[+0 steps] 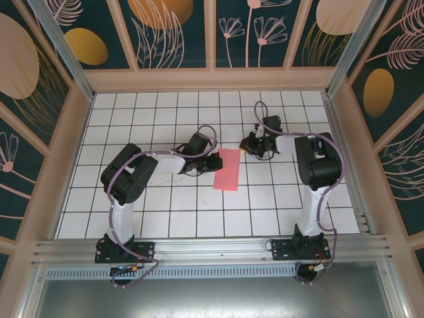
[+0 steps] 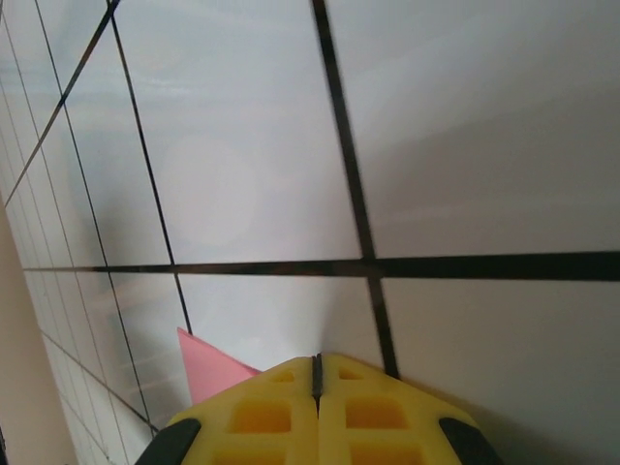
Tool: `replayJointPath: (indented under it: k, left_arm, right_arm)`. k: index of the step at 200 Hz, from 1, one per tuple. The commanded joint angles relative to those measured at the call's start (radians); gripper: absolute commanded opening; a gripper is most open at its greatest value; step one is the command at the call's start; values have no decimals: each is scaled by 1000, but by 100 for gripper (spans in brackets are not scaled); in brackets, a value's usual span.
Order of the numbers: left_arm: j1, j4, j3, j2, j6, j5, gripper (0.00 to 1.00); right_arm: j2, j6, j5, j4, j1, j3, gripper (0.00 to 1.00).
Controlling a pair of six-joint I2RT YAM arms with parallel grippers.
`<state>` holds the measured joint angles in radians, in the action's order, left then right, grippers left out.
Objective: Fold a paper plane with a square sheet of paper (pick it up from the middle)
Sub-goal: Fold the square sheet of paper in half at the center of the table.
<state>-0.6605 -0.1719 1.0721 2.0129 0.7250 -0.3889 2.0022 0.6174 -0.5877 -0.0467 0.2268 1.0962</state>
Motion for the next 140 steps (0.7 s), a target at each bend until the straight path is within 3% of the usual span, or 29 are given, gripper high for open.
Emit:
replayJointPath:
  k: [1,56,140]
  left_arm:
    - [-1,174,-49,50,-22,24,0]
    - [-4,183,-25,49,-11,29,0]
    - [-2,188,-9,50,-6,21,0]
  right_arm:
    - [-76,13,11,-50,-19,-22,5]
    - [-116,0,-141,-70,25,-58,8]
    - [-73,-37,-72,-44,51,-170,8]
